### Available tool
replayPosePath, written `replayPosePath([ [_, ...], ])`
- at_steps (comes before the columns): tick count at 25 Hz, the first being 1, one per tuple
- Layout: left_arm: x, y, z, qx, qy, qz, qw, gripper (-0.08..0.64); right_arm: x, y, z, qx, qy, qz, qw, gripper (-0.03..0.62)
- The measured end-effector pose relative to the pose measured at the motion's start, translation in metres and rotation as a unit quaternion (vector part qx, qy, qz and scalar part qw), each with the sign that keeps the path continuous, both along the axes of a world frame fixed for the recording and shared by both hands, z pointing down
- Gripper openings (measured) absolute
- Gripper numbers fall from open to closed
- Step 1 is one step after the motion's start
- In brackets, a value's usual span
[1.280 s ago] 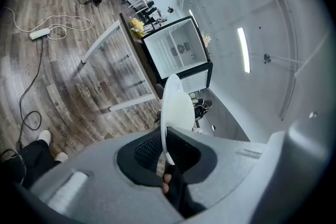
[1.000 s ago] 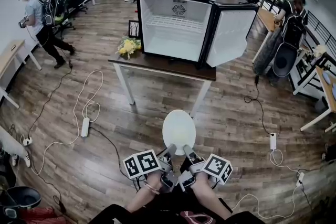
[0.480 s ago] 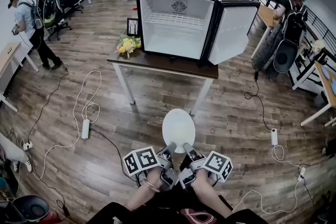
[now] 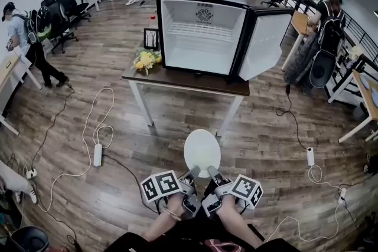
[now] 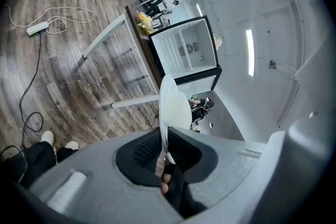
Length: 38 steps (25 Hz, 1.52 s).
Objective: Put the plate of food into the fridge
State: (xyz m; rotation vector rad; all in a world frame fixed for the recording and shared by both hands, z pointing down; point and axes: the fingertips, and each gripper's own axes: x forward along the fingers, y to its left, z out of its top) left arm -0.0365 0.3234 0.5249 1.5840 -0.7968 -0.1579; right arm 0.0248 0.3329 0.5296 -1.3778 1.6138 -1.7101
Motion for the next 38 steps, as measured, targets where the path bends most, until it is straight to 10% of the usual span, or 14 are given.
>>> replayPosePath([
  [38,0.111,-0.190,0.014,-0.009,-0.025,-0.084,0.9961,0.032,0.111,-0.201,0.016,-0.018,-0.001,-0.098,0.995,0.031],
])
